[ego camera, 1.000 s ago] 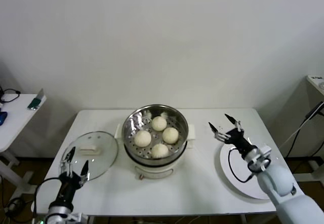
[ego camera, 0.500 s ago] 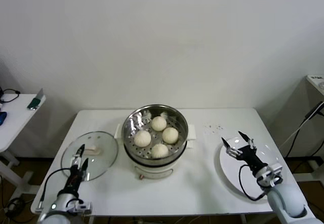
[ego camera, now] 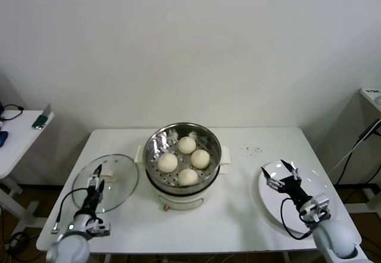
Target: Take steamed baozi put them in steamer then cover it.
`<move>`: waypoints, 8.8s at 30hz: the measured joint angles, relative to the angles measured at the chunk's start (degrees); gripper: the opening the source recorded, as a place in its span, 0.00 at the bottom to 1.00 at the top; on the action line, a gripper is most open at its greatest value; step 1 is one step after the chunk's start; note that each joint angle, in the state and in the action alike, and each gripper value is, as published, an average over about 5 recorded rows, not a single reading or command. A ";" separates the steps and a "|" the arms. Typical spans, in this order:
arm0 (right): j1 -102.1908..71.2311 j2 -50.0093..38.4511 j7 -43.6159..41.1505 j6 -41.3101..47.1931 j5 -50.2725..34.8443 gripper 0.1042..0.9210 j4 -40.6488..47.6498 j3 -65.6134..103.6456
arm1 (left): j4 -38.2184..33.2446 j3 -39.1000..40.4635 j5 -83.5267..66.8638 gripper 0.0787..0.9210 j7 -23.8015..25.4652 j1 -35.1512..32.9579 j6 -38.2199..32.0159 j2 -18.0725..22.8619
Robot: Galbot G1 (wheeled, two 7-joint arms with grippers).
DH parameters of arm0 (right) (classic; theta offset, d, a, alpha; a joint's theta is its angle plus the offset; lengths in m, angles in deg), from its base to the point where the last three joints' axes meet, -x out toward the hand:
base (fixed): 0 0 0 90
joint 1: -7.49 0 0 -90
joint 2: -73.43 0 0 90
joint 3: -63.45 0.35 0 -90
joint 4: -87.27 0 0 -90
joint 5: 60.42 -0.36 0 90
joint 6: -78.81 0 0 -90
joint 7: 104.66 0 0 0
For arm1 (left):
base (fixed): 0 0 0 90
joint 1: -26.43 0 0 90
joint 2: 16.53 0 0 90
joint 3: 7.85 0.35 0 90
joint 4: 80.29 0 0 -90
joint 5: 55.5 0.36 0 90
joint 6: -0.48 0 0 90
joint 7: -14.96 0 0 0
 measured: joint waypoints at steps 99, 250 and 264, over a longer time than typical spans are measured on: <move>8.86 2.81 -3.16 -3.33 6.19 0.88 10.54 -3.62 | -33.16 29.00 -11.51 0.09 15.95 11.32 40.11 -18.83; 6.86 3.38 -4.60 1.76 8.98 0.88 7.50 2.77 | -35.41 13.96 -51.67 0.88 0.61 -4.50 31.39 -5.57; 2.92 5.47 -4.33 0.36 6.60 0.88 3.00 4.63 | -25.70 -0.52 -74.59 0.88 -2.59 -12.88 3.25 4.13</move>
